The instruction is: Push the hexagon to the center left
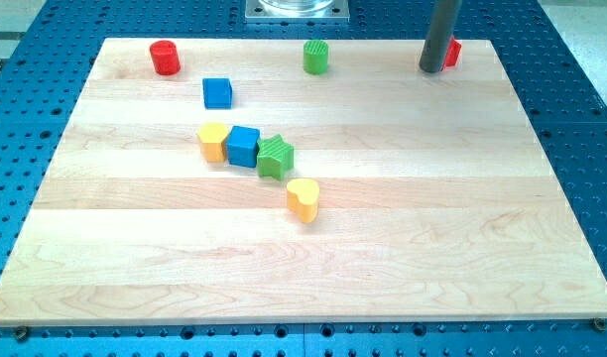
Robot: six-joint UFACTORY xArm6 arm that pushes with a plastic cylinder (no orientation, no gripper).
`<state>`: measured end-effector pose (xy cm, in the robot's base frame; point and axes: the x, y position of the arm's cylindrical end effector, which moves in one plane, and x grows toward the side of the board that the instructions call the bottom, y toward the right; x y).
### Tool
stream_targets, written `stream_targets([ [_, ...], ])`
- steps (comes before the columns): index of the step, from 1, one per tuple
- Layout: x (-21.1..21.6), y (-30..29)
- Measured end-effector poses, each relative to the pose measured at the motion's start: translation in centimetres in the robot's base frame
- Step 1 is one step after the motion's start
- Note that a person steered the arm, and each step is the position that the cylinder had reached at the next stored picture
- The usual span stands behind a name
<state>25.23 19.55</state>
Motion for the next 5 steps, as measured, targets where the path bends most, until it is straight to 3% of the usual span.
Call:
stream_targets([
  [5,1.7,-3.8],
])
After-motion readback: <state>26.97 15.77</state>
